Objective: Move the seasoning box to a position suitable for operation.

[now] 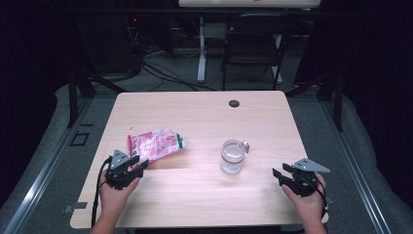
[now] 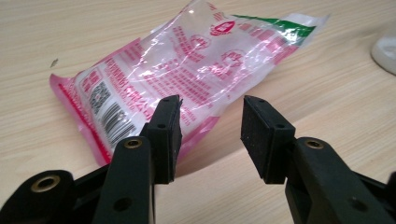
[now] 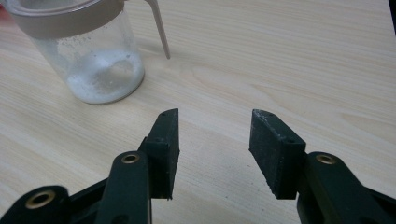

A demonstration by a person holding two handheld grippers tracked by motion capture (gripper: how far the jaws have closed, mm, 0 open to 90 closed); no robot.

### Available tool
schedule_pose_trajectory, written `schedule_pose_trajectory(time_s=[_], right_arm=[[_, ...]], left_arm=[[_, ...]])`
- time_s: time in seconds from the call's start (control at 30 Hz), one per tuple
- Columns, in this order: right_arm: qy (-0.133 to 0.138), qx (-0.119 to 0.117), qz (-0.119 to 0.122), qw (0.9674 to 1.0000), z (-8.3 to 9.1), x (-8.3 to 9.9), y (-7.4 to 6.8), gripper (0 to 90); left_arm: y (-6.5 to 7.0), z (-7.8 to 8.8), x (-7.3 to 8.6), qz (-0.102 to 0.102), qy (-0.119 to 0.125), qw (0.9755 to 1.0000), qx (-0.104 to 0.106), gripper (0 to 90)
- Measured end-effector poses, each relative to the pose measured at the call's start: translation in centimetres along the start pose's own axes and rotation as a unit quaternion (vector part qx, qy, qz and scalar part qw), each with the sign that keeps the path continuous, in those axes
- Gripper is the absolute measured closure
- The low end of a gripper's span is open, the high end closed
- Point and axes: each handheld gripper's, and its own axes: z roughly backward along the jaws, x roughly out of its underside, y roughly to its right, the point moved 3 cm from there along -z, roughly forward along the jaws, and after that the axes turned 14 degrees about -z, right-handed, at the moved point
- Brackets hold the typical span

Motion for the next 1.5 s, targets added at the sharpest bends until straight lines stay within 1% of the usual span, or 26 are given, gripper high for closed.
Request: schedule_pose_trajectory(time_s=[0.07, 0.13, 0.2, 0.27, 0.43, 0.47, 0.53, 0.57, 0.63, 0.67, 0.7, 0.77, 0.87, 0.97, 1.03, 1.1, 1.13, 1.17, 1.27, 1.3, 1.37, 1.47, 1.5], right_arm=[[0.001, 0.003, 0.002, 1.0000, -0.1, 0.0, -0.1, 52.8], [0.002, 0.003, 0.001, 1.0000, -0.1, -0.1, -0.2, 52.8], [0.006, -0.003, 0.004, 1.0000, -0.1, -0.1, -0.4, 52.8], [0.008, -0.007, 0.010, 0.9999, -0.2, -0.2, -0.6, 52.7], [0.021, -0.024, 0.026, 0.9992, -0.7, -0.7, -1.5, 51.1], [0.023, -0.026, 0.027, 0.9991, -0.8, -0.8, -1.8, 52.1], [0.016, -0.023, 0.030, 0.9992, -1.1, -1.0, -2.0, 56.4], [0.015, -0.032, 0.026, 0.9990, -1.4, -1.1, -2.2, 57.5], [0.012, -0.041, 0.023, 0.9988, -2.0, -1.3, -2.4, 60.2], [0.010, -0.045, 0.025, 0.9986, -2.5, -1.4, -2.5, 61.1], [0.007, -0.044, 0.028, 0.9986, -2.7, -1.5, -2.6, 61.7], [0.005, -0.046, 0.031, 0.9984, -3.5, -1.7, -2.8, 62.5], [-0.002, -0.056, 0.034, 0.9978, -4.7, -2.1, -3.2, 63.6], [-0.005, -0.058, 0.046, 0.9972, -5.7, -2.5, -3.5, 63.7], [-0.006, -0.046, 0.054, 0.9975, -6.6, -2.8, -3.6, 63.7], [-0.005, -0.044, 0.056, 0.9975, -6.9, -3.0, -3.5, 63.7], [-0.009, -0.050, 0.043, 0.9978, -7.7, -3.4, -3.3, 64.2], [-0.009, -0.050, 0.036, 0.9981, -8.0, -3.5, -3.2, 64.2], [-0.010, -0.063, 0.025, 0.9976, -9.1, -3.8, -3.2, 65.6], [-0.020, -0.060, 0.029, 0.9976, -9.6, -3.8, -3.3, 65.8], [-0.021, -0.060, 0.040, 0.9972, -10.0, -3.9, -3.5, 66.2], [-0.023, -0.065, 0.042, 0.9968, -10.4, -4.1, -3.9, 67.2], [-0.024, -0.064, 0.052, 0.9962, -10.9, -4.3, -4.3, 69.8]], left_arm=[[0.2, -0.1, -0.1, -0.001, 0.002, 1.0000, 0.001, 57.4], [0.4, -0.1, -0.2, 0.001, 0.005, 1.0000, 0.007, 57.4], [0.5, -0.2, -0.2, 0.000, 0.004, 0.9999, 0.011, 57.5], [0.6, -0.1, -0.2, 0.003, 0.007, 0.9999, 0.015, 57.5], [0.7, 0.5, 0.1, -0.005, 0.003, 0.9999, 0.011, 57.5], [0.8, 0.6, 0.1, -0.004, 0.002, 0.9999, 0.010, 57.5], [0.7, 0.9, 0.4, -0.002, 0.000, 1.0000, 0.008, 57.5], [0.7, 1.1, 0.5, 0.000, 0.000, 1.0000, 0.006, 57.5], [0.7, 1.2, 0.6, 0.000, -0.001, 1.0000, 0.005, 57.5], [0.7, 1.6, 0.8, 0.003, -0.002, 1.0000, 0.002, 57.4], [0.7, 1.6, 0.8, 0.003, -0.002, 1.0000, 0.002, 57.5], [0.7, 2.1, 1.2, 0.005, -0.002, 1.0000, -0.001, 57.4], [0.7, 2.6, 1.6, 0.008, -0.003, 0.9999, -0.005, 57.4], [0.6, 3.1, 2.1, 0.015, -0.006, 0.9998, -0.012, 57.5], [0.6, 3.5, 2.4, 0.018, -0.008, 0.9997, -0.015, 57.5], [0.6, 3.7, 2.6, 0.019, -0.009, 0.9996, -0.017, 57.5], [0.6, 4.0, 2.8, 0.022, -0.008, 0.9996, -0.019, 57.5], [0.6, 4.1, 2.9, 0.022, -0.008, 0.9995, -0.020, 57.5], [0.4, 4.5, 3.2, 0.027, -0.006, 0.9993, -0.026, 57.5], [0.4, 4.6, 3.2, 0.029, -0.006, 0.9992, -0.027, 57.5], [0.4, 4.7, 3.5, 0.030, -0.009, 0.9991, -0.029, 57.5], [0.4, 4.9, 3.7, 0.032, -0.013, 0.9989, -0.030, 57.5], [0.3, 4.9, 3.8, 0.034, -0.011, 0.9988, -0.032, 57.5]])
